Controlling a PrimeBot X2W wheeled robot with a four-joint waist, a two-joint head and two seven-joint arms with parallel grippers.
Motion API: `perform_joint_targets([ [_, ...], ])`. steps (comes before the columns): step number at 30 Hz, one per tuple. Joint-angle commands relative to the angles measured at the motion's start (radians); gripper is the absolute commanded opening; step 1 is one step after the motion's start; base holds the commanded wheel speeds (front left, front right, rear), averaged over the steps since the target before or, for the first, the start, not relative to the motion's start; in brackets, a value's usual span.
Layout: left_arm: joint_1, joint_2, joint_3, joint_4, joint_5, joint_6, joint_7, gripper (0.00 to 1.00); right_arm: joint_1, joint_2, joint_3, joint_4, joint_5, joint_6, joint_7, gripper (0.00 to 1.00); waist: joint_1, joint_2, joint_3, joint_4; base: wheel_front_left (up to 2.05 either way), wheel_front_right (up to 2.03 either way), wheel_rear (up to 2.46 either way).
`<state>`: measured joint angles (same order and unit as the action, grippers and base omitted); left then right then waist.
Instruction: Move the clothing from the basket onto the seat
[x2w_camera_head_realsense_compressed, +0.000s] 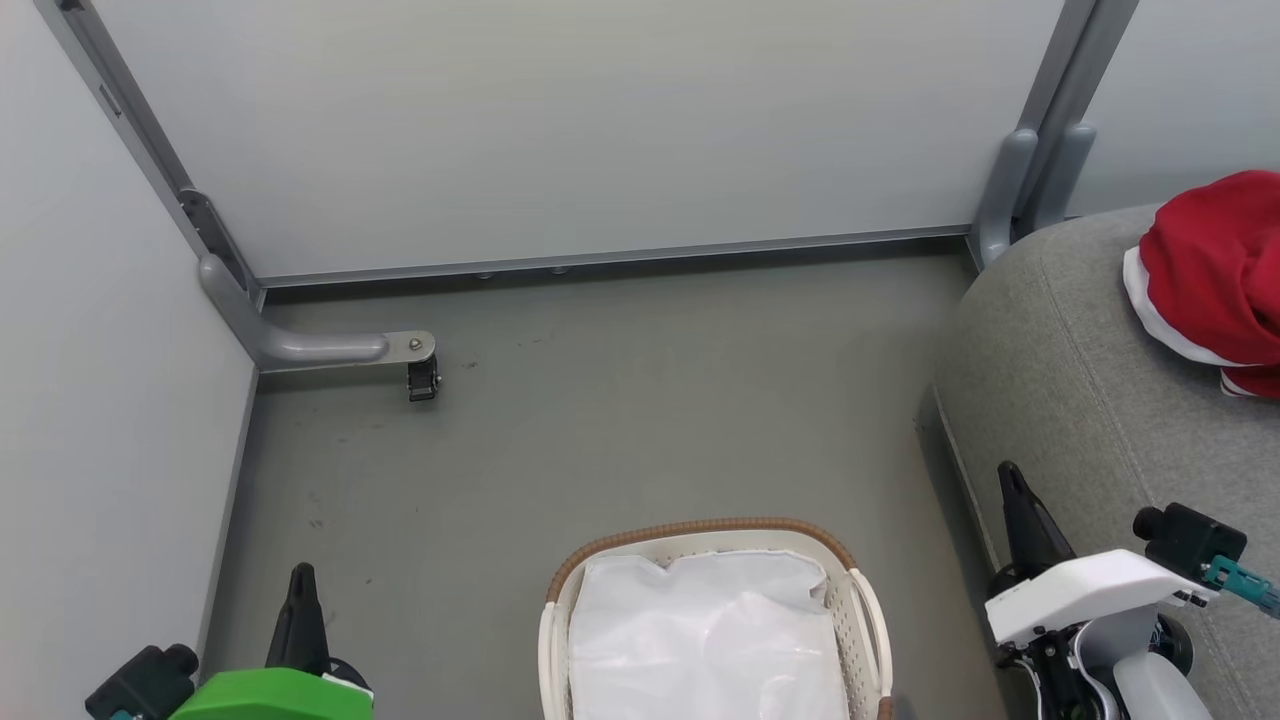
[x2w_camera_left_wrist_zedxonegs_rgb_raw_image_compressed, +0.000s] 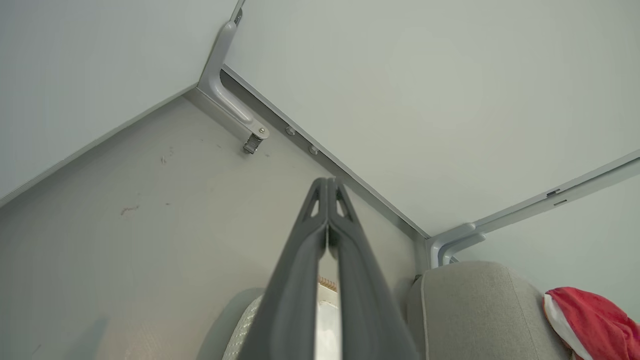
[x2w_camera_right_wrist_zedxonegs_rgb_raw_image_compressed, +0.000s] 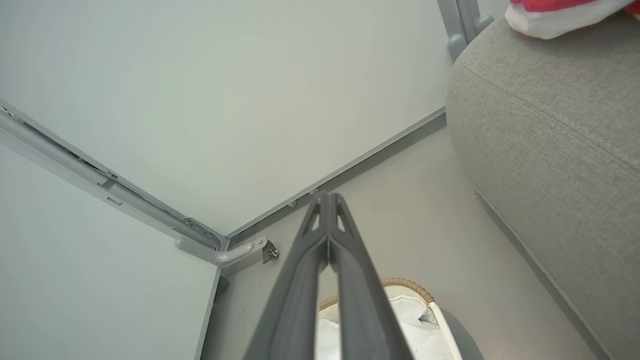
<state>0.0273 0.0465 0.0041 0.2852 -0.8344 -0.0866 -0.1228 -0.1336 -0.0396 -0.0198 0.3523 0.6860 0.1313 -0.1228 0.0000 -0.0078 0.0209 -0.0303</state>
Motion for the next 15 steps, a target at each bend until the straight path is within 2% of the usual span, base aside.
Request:
perform_joint_targets([
  [1,-0.03,0.003,0.01,-0.016,-0.034,-0.005,0.009,0.0,-0.004,-0.006,-0.007,-0.02,0.038,0.0,0.009,0.0,0.0,0.002,0.0,0.0,0.0,0.0,0.0],
  [15,-0.055,0.004,0.031,-0.022,-0.19,-0.014,0.057,0.0,0.003,-0.008,-0.025,-0.039,0.224,0.0,0.057,0.0,0.0,0.0029,-0.003,0.005,0.0,0.0,0.0],
])
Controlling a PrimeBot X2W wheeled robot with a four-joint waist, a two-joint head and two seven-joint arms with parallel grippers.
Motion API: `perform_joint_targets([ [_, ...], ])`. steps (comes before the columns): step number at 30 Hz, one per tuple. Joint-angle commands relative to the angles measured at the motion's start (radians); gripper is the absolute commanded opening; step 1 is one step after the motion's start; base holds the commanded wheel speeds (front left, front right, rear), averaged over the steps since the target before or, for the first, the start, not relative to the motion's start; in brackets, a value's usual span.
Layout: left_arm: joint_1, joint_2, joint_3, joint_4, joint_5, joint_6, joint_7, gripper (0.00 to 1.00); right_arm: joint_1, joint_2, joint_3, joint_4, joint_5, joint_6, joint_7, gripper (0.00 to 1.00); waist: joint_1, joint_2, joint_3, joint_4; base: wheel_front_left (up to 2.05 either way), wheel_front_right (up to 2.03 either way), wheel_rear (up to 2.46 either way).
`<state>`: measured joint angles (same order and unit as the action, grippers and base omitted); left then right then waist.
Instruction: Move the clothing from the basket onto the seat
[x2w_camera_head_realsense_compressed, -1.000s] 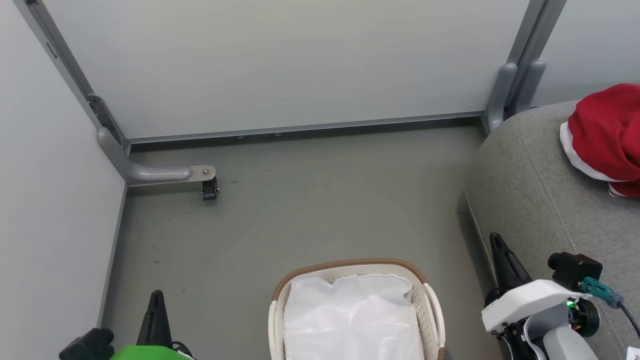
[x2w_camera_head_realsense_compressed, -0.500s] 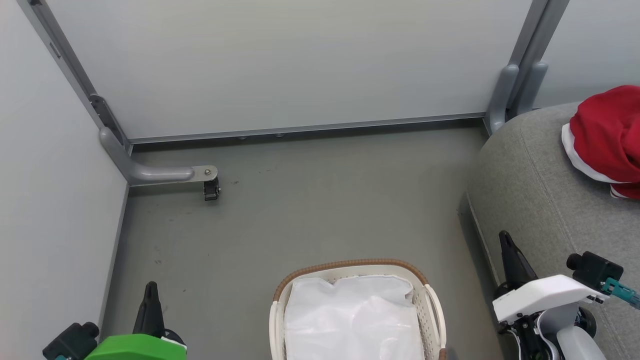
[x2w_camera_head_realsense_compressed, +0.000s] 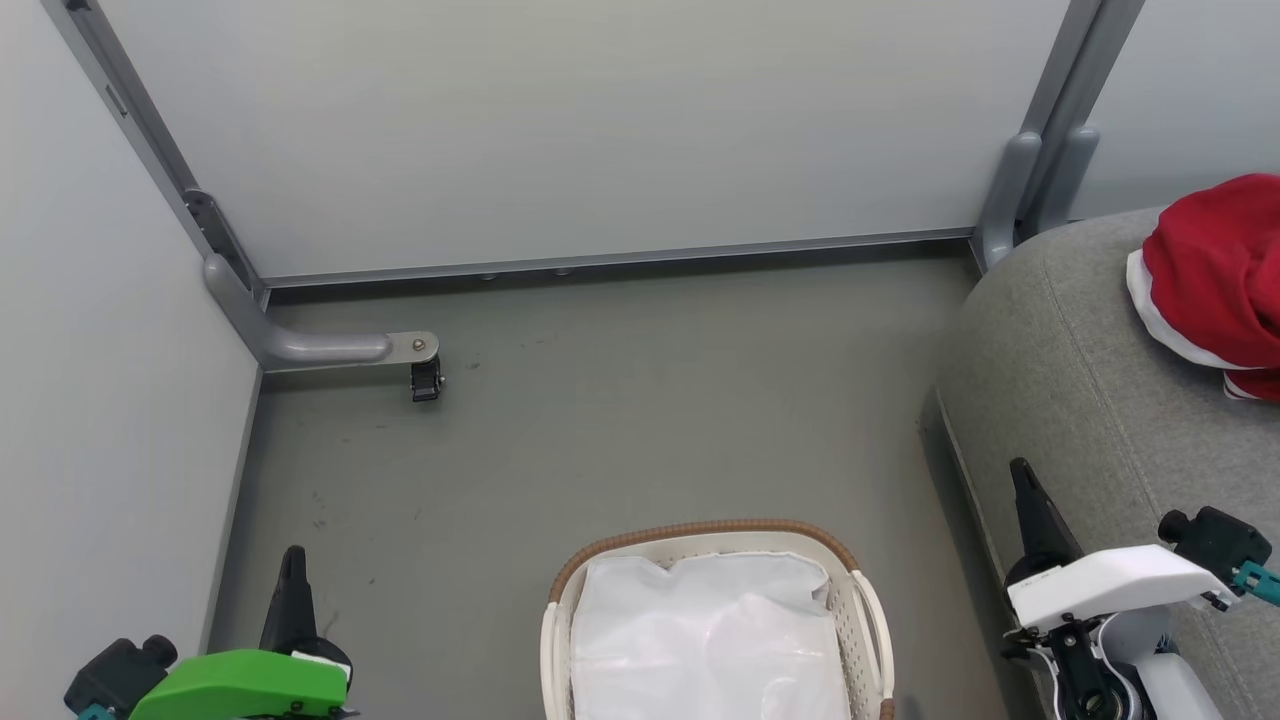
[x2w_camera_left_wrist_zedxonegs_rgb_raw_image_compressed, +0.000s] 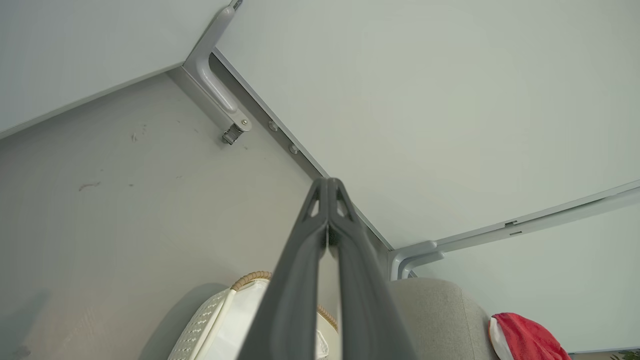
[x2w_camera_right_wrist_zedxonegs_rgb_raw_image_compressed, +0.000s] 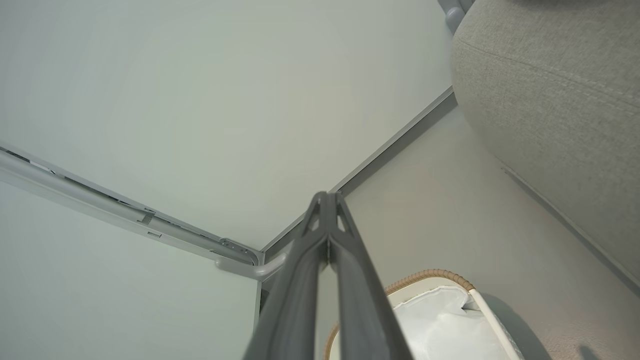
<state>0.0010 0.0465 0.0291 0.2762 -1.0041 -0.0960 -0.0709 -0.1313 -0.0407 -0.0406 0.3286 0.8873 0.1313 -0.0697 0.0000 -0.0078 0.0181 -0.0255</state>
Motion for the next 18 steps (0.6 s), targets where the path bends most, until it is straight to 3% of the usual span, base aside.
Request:
perform_joint_targets([
  [1,-0.03,0.004,0.007,-0.013,-0.03,-0.005,0.009,0.0,0.001,-0.007,-0.006,-0.017,0.034,0.0,0.007,0.0,0.0,0.0029,0.0,0.0,0.0,0.0,0.0],
  [18,-0.055,0.004,0.03,-0.019,-0.191,-0.014,0.058,0.0,0.008,-0.009,-0.026,-0.037,0.228,0.0,0.057,0.0,0.0,0.004,-0.003,0.006,0.0,0.0,0.0],
])
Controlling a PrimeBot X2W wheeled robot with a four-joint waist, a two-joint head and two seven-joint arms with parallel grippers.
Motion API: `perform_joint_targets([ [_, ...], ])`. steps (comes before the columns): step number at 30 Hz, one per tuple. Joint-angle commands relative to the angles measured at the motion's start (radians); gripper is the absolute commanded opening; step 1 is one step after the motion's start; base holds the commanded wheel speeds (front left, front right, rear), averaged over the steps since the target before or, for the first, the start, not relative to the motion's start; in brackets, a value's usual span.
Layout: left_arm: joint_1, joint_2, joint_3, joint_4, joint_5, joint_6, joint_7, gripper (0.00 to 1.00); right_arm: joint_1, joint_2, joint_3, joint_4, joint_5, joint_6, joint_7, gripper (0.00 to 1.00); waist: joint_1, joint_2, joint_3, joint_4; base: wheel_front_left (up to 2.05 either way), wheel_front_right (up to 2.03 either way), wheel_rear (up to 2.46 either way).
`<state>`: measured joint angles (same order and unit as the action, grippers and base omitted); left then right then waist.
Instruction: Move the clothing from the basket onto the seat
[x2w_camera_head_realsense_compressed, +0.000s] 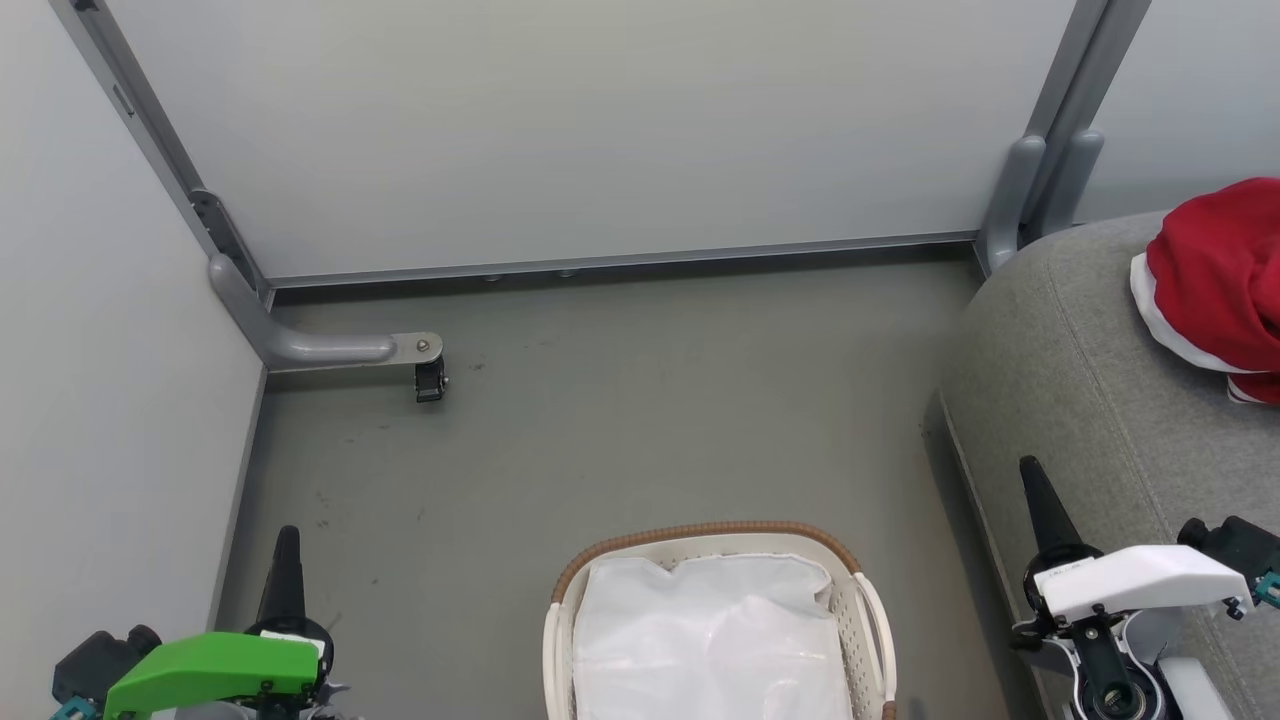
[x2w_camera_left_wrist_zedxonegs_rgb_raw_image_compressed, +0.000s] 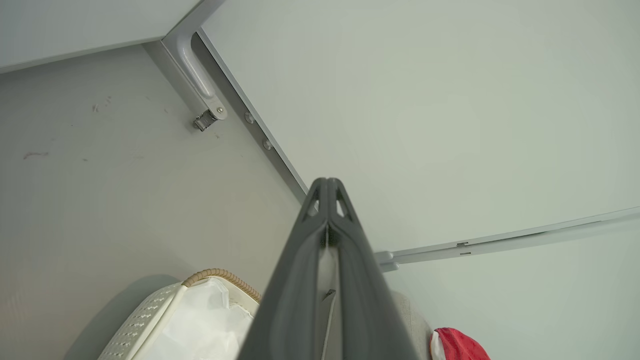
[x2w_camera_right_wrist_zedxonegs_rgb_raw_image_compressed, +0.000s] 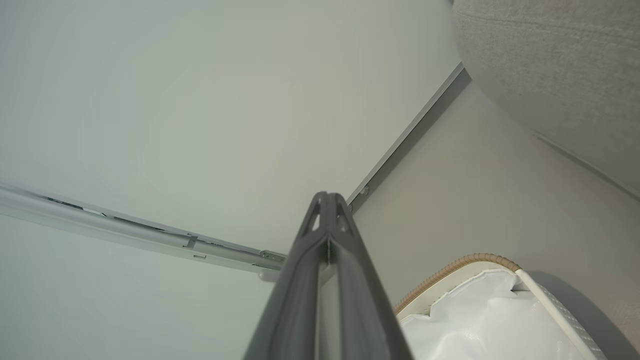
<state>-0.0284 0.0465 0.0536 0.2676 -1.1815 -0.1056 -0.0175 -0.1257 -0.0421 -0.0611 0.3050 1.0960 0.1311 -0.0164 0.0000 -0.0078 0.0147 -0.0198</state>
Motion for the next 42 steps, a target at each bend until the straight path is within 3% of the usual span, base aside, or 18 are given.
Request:
perform_joint_targets([
  [1,-0.027,0.004,0.007,-0.011,-0.024,-0.005,0.008,0.0,0.002,-0.007,-0.006,-0.015,0.03,0.0,0.007,0.0,0.0,0.0041,0.0,0.001,0.0,0.0,0.0],
  [42,-0.072,0.006,0.049,-0.021,-0.325,-0.021,0.101,0.0,0.017,-0.01,-0.043,-0.051,0.39,-0.001,0.1,0.0,0.0,0.0066,-0.008,0.014,0.0,0.0,0.0],
])
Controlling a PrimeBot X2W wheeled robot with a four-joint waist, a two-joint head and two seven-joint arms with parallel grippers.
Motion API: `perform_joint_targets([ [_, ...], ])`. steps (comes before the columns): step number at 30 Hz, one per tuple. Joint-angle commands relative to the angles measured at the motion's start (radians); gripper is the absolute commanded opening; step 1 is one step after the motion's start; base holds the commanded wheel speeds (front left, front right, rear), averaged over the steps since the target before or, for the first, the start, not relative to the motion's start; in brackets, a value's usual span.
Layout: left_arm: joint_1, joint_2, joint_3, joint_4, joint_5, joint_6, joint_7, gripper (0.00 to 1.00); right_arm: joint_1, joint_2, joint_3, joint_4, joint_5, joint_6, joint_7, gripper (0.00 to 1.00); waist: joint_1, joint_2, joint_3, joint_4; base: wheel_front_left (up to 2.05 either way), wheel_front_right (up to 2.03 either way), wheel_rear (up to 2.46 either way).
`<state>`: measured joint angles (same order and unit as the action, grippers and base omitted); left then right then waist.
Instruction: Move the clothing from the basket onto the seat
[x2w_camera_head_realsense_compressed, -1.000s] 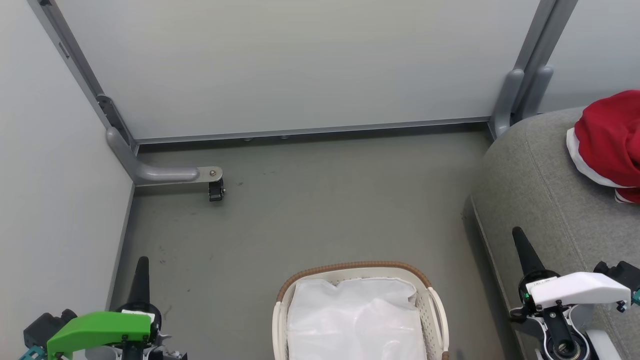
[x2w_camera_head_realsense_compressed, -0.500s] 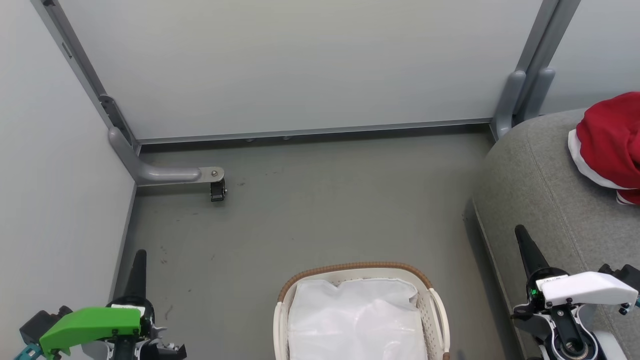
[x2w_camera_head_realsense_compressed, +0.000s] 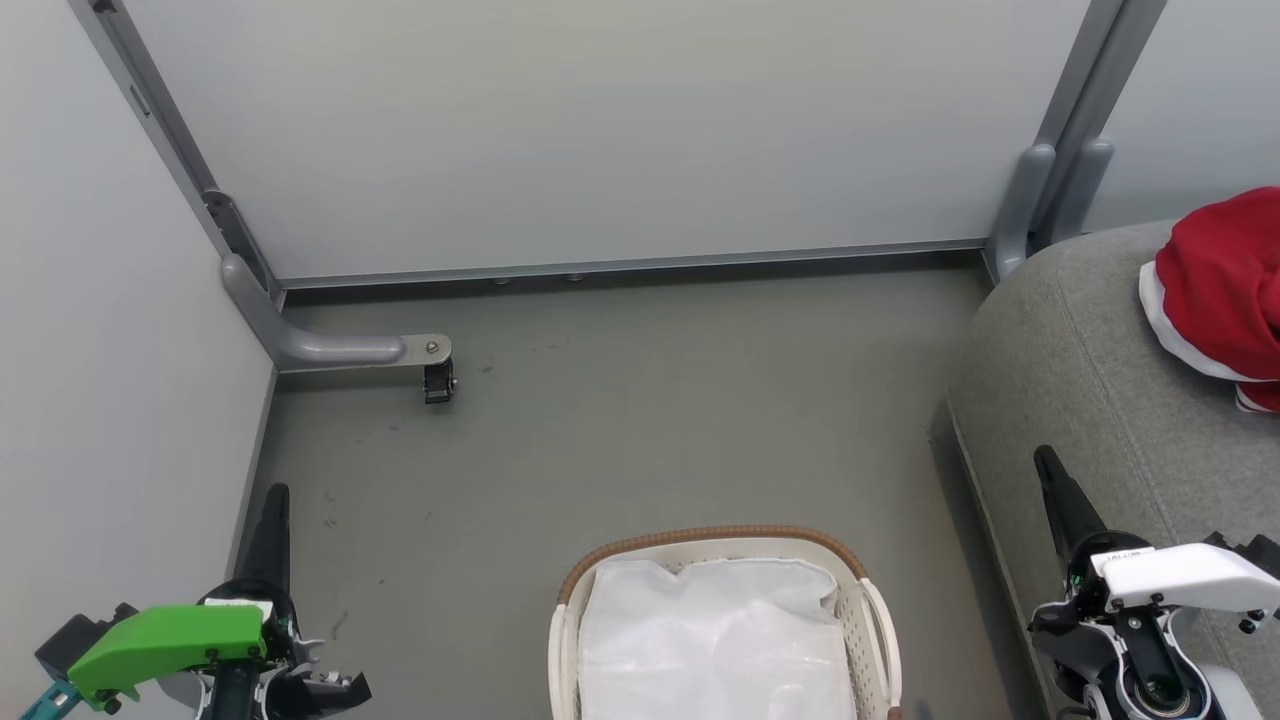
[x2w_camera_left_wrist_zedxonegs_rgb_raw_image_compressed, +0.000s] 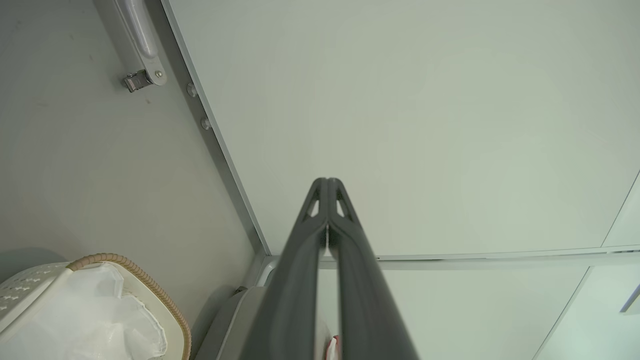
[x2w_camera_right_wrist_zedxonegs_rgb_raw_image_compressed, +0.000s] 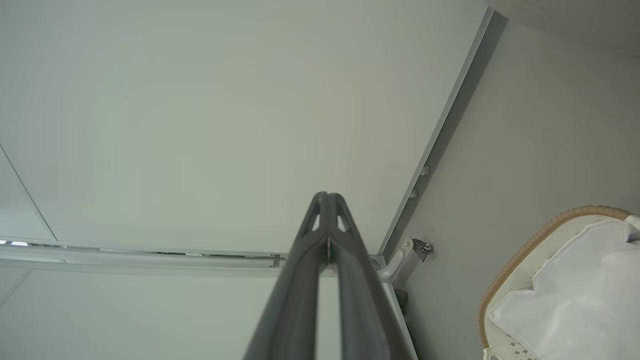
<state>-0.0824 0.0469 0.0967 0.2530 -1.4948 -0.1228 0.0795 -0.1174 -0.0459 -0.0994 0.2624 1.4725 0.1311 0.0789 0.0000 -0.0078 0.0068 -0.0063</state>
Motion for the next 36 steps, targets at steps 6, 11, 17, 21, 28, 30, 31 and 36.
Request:
perform_joint_targets([
  [6,-0.026,0.006,0.011,-0.008,-0.05,-0.007,0.015,0.0,0.01,-0.006,-0.008,-0.013,0.058,-0.001,0.017,0.0,0.0,0.007,-0.001,0.002,0.0,0.0,0.0],
  [11,-0.027,0.006,0.014,-0.008,-0.077,-0.009,0.025,0.0,0.011,-0.007,-0.012,-0.016,0.091,-0.001,0.026,0.0,0.0,0.0073,-0.002,0.004,0.0,0.0,0.0],
  [17,-0.033,0.006,0.019,-0.009,-0.113,-0.01,0.035,0.0,0.014,-0.007,-0.016,-0.019,0.132,-0.001,0.036,0.0,0.0,0.0077,-0.003,0.006,0.0,0.0,0.0],
  [21,-0.032,0.006,0.02,-0.009,-0.12,-0.01,0.038,0.0,0.014,-0.007,-0.017,-0.021,0.142,-0.001,0.038,0.0,0.0,0.0078,-0.004,0.006,0.0,0.0,0.0],
  [28,-0.032,0.006,0.019,-0.009,-0.119,-0.01,0.038,0.0,0.014,-0.007,-0.017,-0.02,0.142,-0.001,0.038,0.0,0.0,0.0078,-0.004,0.006,0.0,0.0,0.0],
  [30,-0.032,0.006,0.019,-0.009,-0.119,-0.01,0.038,0.0,0.014,-0.007,-0.017,-0.02,0.142,-0.001,0.038,0.0,0.0,0.0078,-0.004,0.006,0.0,0.0,0.0],
  [31,-0.032,0.006,0.019,-0.009,-0.119,-0.01,0.038,0.0,0.014,-0.007,-0.017,-0.02,0.142,-0.001,0.038,0.0,0.0,0.0078,-0.004,0.006,0.0,0.0,0.0],
  [36,-0.032,0.006,0.019,-0.009,-0.119,-0.01,0.038,0.0,0.014,-0.007,-0.017,-0.02,0.142,-0.001,0.038,0.0,0.0,0.0078,-0.004,0.006,0.0,0.0,0.0],
])
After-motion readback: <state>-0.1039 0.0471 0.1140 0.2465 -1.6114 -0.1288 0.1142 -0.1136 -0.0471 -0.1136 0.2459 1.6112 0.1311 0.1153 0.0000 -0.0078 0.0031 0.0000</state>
